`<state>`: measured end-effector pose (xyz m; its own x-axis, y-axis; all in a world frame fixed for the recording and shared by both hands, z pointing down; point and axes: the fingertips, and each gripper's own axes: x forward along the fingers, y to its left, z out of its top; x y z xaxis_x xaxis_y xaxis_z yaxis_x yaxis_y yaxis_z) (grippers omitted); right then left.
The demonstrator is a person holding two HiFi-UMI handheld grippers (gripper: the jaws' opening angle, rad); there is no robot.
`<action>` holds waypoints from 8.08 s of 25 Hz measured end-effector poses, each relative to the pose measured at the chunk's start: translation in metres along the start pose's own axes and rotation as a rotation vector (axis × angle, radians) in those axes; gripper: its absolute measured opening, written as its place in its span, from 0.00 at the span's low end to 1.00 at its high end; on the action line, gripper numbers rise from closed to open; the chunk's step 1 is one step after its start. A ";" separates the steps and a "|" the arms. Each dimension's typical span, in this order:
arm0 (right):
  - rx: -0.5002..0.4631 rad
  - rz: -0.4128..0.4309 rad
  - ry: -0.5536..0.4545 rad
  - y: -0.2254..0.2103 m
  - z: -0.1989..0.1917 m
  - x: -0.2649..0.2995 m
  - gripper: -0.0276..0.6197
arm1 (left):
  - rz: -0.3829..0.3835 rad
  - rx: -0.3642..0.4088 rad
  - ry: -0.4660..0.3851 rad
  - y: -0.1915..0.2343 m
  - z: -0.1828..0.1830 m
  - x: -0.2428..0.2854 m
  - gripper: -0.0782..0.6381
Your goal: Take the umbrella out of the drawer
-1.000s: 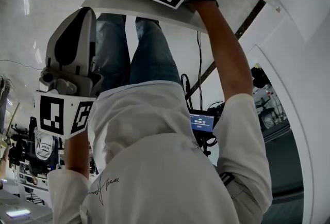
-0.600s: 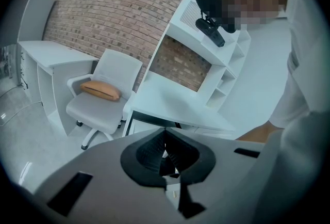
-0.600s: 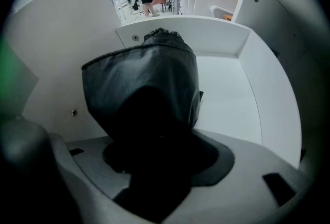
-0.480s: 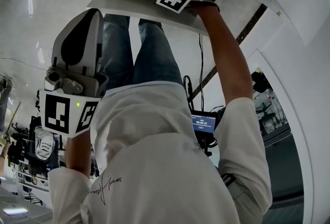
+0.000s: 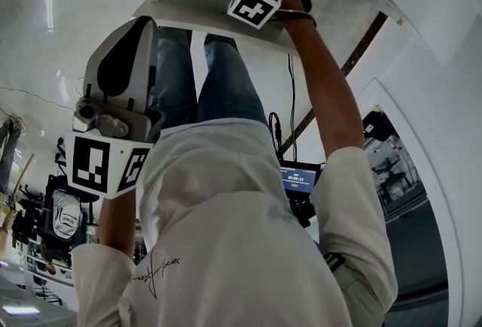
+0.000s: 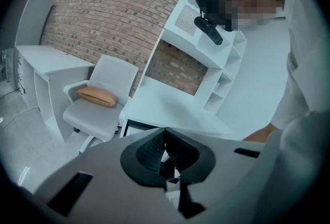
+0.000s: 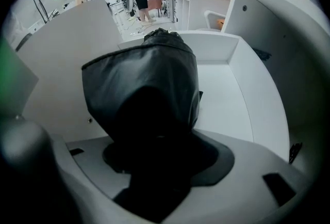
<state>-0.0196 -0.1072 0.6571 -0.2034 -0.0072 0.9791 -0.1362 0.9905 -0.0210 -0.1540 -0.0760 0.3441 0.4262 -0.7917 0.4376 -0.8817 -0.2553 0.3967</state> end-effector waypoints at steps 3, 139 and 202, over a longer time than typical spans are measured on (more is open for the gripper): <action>0.005 -0.002 -0.008 0.001 0.003 -0.005 0.43 | 0.000 0.003 -0.007 -0.001 0.002 -0.004 0.13; 0.232 -0.299 -0.601 0.114 0.037 -0.354 0.43 | -0.024 0.092 -0.346 -0.086 0.050 -0.120 0.13; 0.534 -0.382 -0.997 0.087 -0.029 -0.441 0.43 | -0.034 0.099 -0.336 -0.107 0.057 -0.105 0.13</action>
<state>0.0863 -0.0135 0.2290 -0.6931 -0.6267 0.3561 -0.6898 0.7201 -0.0752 -0.1159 0.0028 0.2100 0.3801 -0.9159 0.1291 -0.8904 -0.3246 0.3192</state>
